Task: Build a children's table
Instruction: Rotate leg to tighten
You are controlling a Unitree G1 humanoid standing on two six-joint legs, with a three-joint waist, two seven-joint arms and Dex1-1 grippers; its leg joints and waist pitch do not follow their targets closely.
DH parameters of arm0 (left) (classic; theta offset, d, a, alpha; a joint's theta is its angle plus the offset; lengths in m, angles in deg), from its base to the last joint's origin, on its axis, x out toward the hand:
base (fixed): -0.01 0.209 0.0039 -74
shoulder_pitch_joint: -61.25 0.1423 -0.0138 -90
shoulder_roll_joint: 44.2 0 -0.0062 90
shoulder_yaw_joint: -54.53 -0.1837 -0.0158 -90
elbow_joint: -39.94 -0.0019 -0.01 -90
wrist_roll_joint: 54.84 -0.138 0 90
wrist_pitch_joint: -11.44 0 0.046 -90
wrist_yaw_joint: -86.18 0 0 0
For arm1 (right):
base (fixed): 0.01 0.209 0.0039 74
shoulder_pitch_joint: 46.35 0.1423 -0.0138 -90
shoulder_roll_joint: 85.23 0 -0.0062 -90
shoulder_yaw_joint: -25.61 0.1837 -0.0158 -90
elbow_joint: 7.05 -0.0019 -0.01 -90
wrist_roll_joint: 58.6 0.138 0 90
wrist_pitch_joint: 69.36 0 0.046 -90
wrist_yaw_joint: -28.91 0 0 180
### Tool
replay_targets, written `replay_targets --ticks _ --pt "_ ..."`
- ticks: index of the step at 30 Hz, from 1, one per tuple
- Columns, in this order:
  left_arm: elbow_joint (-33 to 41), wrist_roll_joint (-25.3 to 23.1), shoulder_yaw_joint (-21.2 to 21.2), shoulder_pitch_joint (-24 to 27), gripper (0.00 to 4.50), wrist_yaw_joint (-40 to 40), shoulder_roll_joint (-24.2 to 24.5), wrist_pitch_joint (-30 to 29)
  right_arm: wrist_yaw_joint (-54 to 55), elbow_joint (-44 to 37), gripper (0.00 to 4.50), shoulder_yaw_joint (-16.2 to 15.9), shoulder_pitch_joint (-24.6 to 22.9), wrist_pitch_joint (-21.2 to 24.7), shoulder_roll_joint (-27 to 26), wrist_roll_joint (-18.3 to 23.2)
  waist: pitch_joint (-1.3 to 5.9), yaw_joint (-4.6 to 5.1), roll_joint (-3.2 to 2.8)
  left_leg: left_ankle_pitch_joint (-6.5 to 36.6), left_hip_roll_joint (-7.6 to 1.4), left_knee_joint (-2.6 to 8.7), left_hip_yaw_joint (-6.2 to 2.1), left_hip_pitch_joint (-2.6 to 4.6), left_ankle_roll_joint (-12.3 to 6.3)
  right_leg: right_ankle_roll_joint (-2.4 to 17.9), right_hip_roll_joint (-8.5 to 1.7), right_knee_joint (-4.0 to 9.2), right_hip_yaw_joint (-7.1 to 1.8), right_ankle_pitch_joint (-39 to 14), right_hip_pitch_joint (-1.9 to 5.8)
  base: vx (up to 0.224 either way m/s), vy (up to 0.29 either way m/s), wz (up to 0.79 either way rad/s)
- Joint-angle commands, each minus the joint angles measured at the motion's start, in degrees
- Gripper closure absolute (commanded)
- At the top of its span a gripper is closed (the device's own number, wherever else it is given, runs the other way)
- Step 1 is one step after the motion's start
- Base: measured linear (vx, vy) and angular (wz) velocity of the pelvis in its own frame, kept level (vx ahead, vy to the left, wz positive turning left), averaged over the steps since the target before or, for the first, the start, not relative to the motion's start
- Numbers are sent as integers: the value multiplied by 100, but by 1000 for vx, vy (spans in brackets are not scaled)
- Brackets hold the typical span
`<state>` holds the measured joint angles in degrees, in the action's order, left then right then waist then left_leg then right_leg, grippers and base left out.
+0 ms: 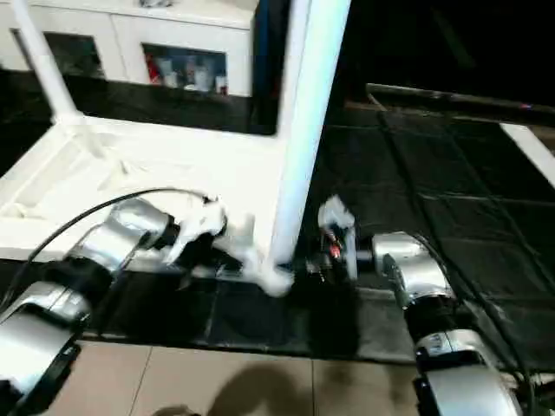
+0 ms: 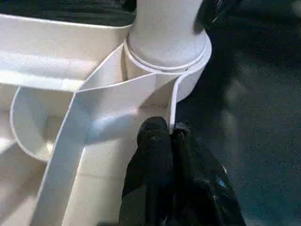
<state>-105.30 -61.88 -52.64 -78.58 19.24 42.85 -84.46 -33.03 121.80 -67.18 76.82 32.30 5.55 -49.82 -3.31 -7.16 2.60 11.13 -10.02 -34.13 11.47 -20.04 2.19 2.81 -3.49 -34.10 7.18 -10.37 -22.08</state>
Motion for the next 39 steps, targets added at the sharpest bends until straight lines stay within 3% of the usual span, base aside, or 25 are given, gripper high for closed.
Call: replay_targets --ticks 1,5,7,8,11,14,15,16,21,24,28,32,33,36,37,39 --pt "-143 105 137 -185 450 740 -403 -201 574 -58 251 -199 -52 321 -362 -112 378 34 -13 869 -438 399 -247 68 -84 646 -747 526 -434 -2160 273 0 0 0" --pt "-607 344 576 -488 450 1942 -941 -487 2446 249 255 -37 145 499 -1131 -396 388 146 -24 861 -426 391 -248 77 -93 766 -722 523 -434 -1961 261 0 0 0" --pt "-662 349 629 -517 450 2101 -1004 -494 2747 315 256 2 187 491 -1266 -407 384 191 -17 898 -405 386 -246 67 -111 806 -729 529 -432 -1970 273 0 0 0" --pt "-705 347 672 -540 450 2279 -1067 -488 3137 448 257 17 267 445 -1411 -469 389 206 -54 864 -411 381 -240 64 -157 816 -728 537 -446 -1876 271 0 0 0" --pt "-814 330 745 -584 450 2558 -1165 -449 3910 644 257 119 434 437 -1712 -587 390 242 -34 885 -416 390 -238 72 -158 852 -711 517 -450 -1757 263 0 0 0" --pt "-825 306 735 -574 450 2549 -1171 -429 4007 623 257 155 448 438 -1786 -587 380 254 -43 922 -429 403 -245 70 -185 890 -726 507 -460 -1678 273 0 0 0" --pt "-827 243 692 -553 450 2492 -1154 -387 3995 545 223 185 422 412 -1841 -575 376 260 -12 933 -429 404 -239 65 -210 878 -726 509 -460 -1681 278 0 0 0" --pt "-827 243 692 -553 450 2492 -1154 -387 3995 545 203 185 422 412 -1841 -575 374 255 -29 939 -428 404 -239 67 -222 871 -734 510 -465 -1708 279 0 0 0" --pt "-791 158 633 -476 450 2159 -993 -146 3687 365 163 211 306 281 -1731 -515 375 252 -6 844 -439 410 -239 53 -273 844 -736 489 -475 -1618 281 0 0 0" --pt "-716 122 581 -391 450 1828 -824 -58 3274 274 132 178 164 -78 -1476 -458 380 249 7 799 -429 397 -227 38 -318 876 -754 479 -480 -1468 298 0 0 0" --pt "-496 -15 300 -225 450 1072 -477 233 2272 -89 94 96 -115 -142 -949 -277 395 211 3 577 -447 386 -218 21 -528 1018 -739 407 -480 -941 319 0 0 0" --pt "-326 -56 152 -117 450 493 -228 423 1394 -364 60 94 -300 -146 -477 -41 384 156 -7 671 -463 389 -211 34 -513 1024 -736 422 -472 -1064 319 0 0 0" --pt "-302 -47 134 -102 450 348 -182 452 1131 -446 47 101 -345 -178 -360 17 376 134 -34 724 -464 389 -208 33 -485 1006 -730 431 -464 -1164 315 0 0 0" --pt "-267 -43 92 -79 450 122 -110 531 733 -563 33 97 -406 -206 -163 91 381 82 -23 778 -491 394 -207 46 -420 961 -733 437 -463 -1281 305 0 0 0" --pt "-127 -6 -15 7 450 -396 23 713 96 -697 20 34 -463 -164 157 177 383 61 -31 779 -487 391 -209 43 -405 967 -738 435 -458 -1284 306 0 0 0" --pt "-47 13 -76 54 450 -653 87 807 -189 -739 8 -23 -478 -195 305 186 383 17 -23 737 -489 383 -198 47 -425 952 -730 428 -464 -1249 306 0 0 0"
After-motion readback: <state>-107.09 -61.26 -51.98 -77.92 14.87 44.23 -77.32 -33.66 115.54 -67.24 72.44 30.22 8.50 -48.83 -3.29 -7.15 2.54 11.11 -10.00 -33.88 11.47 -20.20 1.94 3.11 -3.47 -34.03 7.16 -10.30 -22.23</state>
